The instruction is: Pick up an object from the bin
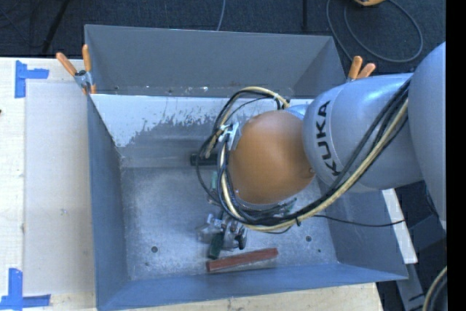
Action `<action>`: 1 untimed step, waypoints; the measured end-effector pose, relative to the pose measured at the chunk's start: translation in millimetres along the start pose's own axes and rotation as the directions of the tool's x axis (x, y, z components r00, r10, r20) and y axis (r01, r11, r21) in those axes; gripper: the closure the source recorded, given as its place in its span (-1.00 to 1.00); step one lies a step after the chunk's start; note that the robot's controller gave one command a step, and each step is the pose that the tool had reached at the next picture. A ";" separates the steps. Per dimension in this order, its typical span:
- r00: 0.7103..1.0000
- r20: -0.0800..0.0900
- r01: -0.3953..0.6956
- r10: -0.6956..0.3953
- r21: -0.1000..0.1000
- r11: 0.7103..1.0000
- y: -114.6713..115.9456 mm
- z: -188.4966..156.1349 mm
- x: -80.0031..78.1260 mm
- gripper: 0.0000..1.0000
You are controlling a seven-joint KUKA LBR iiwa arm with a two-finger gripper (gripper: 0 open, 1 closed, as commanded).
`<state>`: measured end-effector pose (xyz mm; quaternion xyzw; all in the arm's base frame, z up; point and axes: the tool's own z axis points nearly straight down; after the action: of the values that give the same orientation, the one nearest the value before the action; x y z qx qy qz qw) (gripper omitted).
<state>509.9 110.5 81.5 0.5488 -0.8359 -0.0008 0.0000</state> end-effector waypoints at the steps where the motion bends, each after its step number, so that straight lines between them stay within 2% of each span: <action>1: 1.000 -0.001 -0.001 0.001 -0.002 1.000 0.6 -3.6 0.2 1.00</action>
Offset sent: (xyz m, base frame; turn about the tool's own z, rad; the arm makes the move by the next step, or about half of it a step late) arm -0.0002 0.0000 0.1067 0.0000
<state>509.2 110.6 85.1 0.5484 -0.8362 -0.0013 0.0013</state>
